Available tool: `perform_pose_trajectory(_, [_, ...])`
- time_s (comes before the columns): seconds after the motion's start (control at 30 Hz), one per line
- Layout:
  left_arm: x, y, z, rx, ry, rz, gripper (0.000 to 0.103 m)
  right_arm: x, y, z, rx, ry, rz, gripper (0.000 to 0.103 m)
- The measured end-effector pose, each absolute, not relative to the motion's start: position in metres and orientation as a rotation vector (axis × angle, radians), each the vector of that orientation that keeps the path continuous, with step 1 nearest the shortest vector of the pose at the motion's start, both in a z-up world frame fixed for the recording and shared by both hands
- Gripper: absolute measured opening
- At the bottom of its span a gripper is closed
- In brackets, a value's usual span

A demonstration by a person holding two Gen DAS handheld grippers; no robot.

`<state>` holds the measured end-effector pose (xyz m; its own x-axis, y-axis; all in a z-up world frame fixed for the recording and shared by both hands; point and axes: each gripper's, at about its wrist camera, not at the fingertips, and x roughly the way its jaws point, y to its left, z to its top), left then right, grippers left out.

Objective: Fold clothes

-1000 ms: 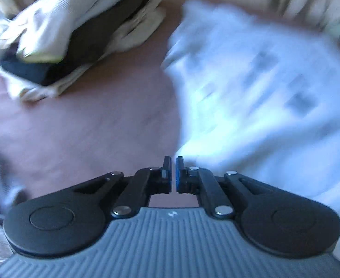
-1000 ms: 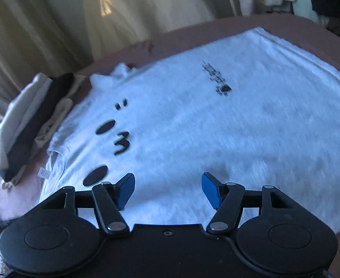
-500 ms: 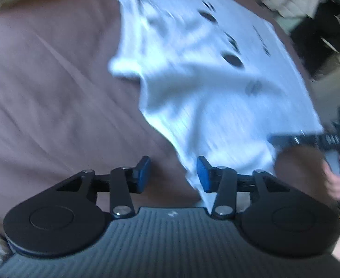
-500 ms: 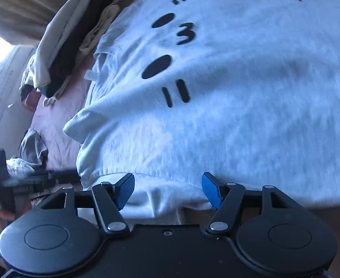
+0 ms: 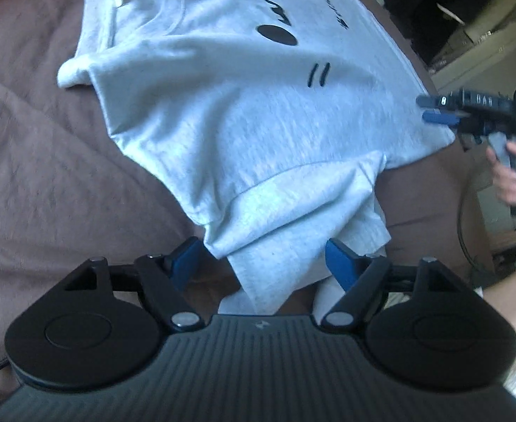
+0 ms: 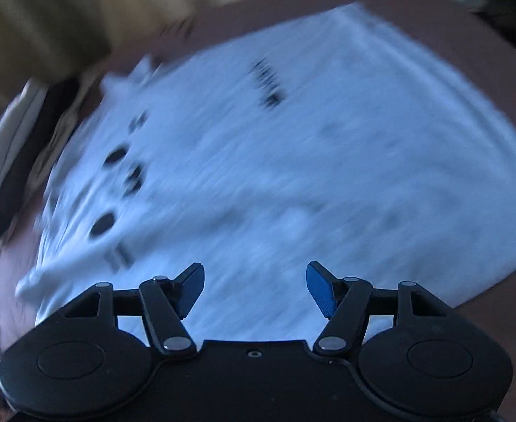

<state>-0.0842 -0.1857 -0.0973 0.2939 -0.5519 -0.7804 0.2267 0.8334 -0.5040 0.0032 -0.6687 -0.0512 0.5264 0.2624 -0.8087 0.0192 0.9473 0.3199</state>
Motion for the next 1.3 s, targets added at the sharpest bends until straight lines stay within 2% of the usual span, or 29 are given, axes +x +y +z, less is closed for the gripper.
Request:
perform_pose_trajectory(0.03, [-0.086, -0.189, -0.097, -0.294, 1.16, -0.525, 0.053, 0.001, -0.679, -0.052, 0.309, 0.998, 0.134, 0.069])
perform_pose_trajectory(0.07, [-0.087, -0.193, -0.098, -0.248, 1.156, -0.507, 0.016, -0.002, -0.689, -0.054, 0.303, 0.985, 0.113, 0.069])
perform_pose_trajectory(0.1, [-0.089, -0.198, -0.099, -0.201, 1.152, -0.488, 0.012, -0.006, -0.7, -0.056, 0.296, 0.971, 0.092, 0.069])
perform_pose_trajectory(0.2, [-0.089, -0.205, -0.095, -0.161, 1.114, -0.483, 0.009, -0.021, -0.728, -0.066, 0.237, 0.904, -0.014, 0.07])
perform_pose_trajectory(0.3, [-0.098, -0.211, -0.076, -0.089, 0.999, -0.523, 0.009, -0.044, -0.757, -0.08, 0.255, 0.82, -0.137, 0.07])
perform_pose_trajectory(0.4, [-0.097, -0.209, -0.068, -0.138, 0.951, -0.553, 0.014, -0.058, -0.784, -0.09, 0.331, 0.759, -0.225, 0.07])
perform_pose_trajectory(0.47, [-0.09, -0.205, -0.074, -0.202, 0.99, -0.553, 0.029, -0.06, -0.795, -0.096, 0.355, 0.735, -0.291, 0.07])
perform_pose_trajectory(0.57, [-0.08, -0.206, -0.089, -0.293, 1.062, -0.551, 0.042, -0.058, -0.806, -0.101, 0.413, 0.727, -0.345, 0.07])
perform_pose_trajectory(0.63, [-0.074, -0.206, -0.097, -0.343, 1.1, -0.56, 0.044, -0.061, -0.815, -0.104, 0.472, 0.709, -0.366, 0.071])
perform_pose_trajectory(0.67, [-0.071, -0.207, -0.101, -0.363, 1.107, -0.57, 0.044, -0.061, -0.82, -0.106, 0.505, 0.702, -0.366, 0.075])
perform_pose_trajectory(0.7, [-0.07, -0.208, -0.104, -0.371, 1.108, -0.574, 0.043, -0.06, -0.825, -0.109, 0.535, 0.693, -0.361, 0.079])
perform_pose_trajectory(0.73, [-0.069, -0.21, -0.104, -0.355, 1.104, -0.567, 0.032, -0.056, -0.831, -0.113, 0.554, 0.676, -0.356, 0.08])
perform_pose_trajectory(0.77, [-0.069, -0.212, -0.103, -0.315, 1.094, -0.553, 0.007, -0.052, -0.836, -0.117, 0.573, 0.66, -0.352, 0.083])
perform_pose_trajectory(0.83, [-0.069, -0.214, -0.097, -0.243, 1.061, -0.517, 0.007, -0.033, -0.841, -0.121, 0.537, 0.636, -0.346, 0.091])
perform_pose_trajectory(0.87, [-0.07, -0.211, -0.089, -0.219, 1.023, -0.486, 0.007, -0.021, -0.842, -0.122, 0.502, 0.625, -0.344, 0.091])
perform_pose_trajectory(0.93, [-0.072, -0.204, -0.072, -0.188, 0.958, -0.43, 0.007, 0.003, -0.845, -0.124, 0.432, 0.605, -0.34, 0.071])
perform_pose_trajectory(0.97, [-0.072, -0.199, -0.062, -0.199, 0.94, -0.415, 0.007, 0.014, -0.845, -0.123, 0.412, 0.592, -0.329, 0.032])
perform_pose_trajectory(1.0, [-0.072, -0.195, -0.052, -0.21, 0.923, -0.399, 0.007, 0.022, -0.845, -0.117, 0.42, 0.577, -0.302, 0.01])
perform_pose_trajectory(1.3, [-0.112, -0.191, 0.062, -0.152, 0.627, -0.408, 0.007, -0.004, -0.827, -0.01, 0.369, 0.309, -0.25, 0.009])
